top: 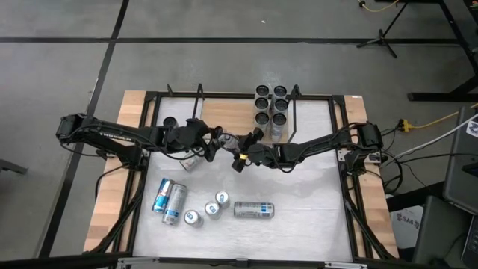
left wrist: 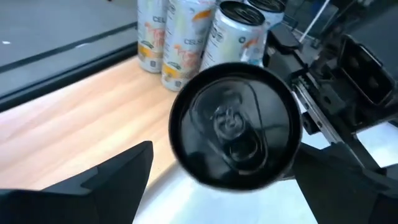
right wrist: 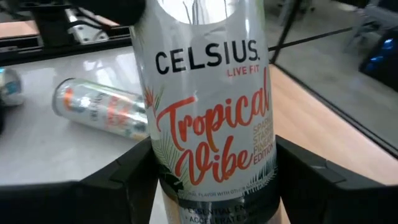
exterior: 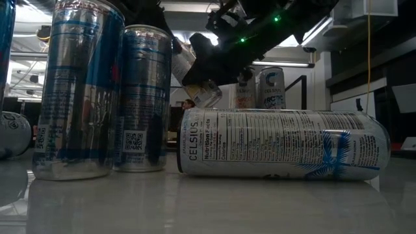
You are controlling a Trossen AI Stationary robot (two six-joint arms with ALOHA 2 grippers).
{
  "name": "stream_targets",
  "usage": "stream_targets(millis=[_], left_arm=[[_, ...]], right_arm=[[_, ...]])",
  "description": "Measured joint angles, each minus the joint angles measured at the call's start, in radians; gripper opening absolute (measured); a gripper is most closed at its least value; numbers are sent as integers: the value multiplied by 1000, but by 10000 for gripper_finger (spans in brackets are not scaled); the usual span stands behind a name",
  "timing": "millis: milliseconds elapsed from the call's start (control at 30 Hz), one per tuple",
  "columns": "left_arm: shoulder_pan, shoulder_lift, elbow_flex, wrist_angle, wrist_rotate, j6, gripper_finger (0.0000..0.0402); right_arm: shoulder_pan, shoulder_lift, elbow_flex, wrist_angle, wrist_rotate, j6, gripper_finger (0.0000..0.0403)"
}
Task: Place canned beverage on shelf
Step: Put the white soda can on the shelf
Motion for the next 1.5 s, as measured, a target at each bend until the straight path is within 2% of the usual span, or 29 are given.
stream_targets(millis=[300,500,800,1000,1167,1500], left_arm=[[0,0,0,30,-40,-2,367],[0,0,-1,154,-40,4,367],[2,0,-1,278,-44,58,367],[20,0,-1,313,-65,48,367],[27,0,-1,329,-65,66,367],[27,0,-1,347,-41,126,367]], right_arm=[[0,0,0,125,117,10,254],[0,0,1,201,164,10,254],[0,0,1,279,188,10,254],[0,0,1,331,190,10,254],[0,0,1,335,232,10,254],[0,0,1,329,205,9,254]])
